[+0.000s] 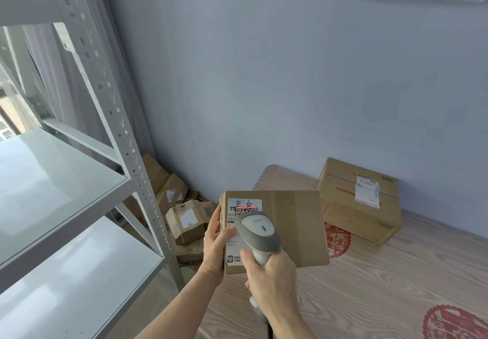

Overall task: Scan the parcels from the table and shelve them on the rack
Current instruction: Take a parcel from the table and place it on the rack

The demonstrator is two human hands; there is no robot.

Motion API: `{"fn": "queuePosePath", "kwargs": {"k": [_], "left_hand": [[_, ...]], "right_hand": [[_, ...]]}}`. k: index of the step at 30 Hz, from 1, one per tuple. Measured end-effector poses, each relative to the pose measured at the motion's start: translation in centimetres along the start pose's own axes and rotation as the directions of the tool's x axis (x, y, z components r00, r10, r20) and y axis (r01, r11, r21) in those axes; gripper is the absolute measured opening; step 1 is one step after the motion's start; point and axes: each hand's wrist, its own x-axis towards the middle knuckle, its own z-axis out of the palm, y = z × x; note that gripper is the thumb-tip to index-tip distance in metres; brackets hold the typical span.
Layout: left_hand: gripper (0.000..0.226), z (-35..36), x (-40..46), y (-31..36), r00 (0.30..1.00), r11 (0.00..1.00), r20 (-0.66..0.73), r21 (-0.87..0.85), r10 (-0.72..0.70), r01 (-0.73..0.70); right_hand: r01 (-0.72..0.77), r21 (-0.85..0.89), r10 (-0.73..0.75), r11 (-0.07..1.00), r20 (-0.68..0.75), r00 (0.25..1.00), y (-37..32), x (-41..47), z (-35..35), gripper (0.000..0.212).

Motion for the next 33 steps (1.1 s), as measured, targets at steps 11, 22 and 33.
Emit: {"fn": "queuePosePath", "kwargs": {"k": [11,22,33], "left_hand": [[0.081,-0.3,-1.2,0.9,0.998,0.999,-0.034,-0.017,0.049,-0.049],[0.082,-4.0,-4.5,4.3,0.963,0.989,-0.227,-0.004,0.144,-0.148],[0.084,-11.8,-11.5,10.5,0.823,0.946,-0.487,0.021,0.291,-0.322]], "right_hand": [[0.029,-0.009,-0.029,1.000,0.026,0.999,0.2,-0.5,0.1,0.019],[0.120,0.027,-0.123,0.992,0.105,0.987,-1.5,-0.5,0.8,0.022],[0.359,0.061,-0.364,0.931,0.142,0.921,-5.3,-0.4,5.1,0.032]]}}
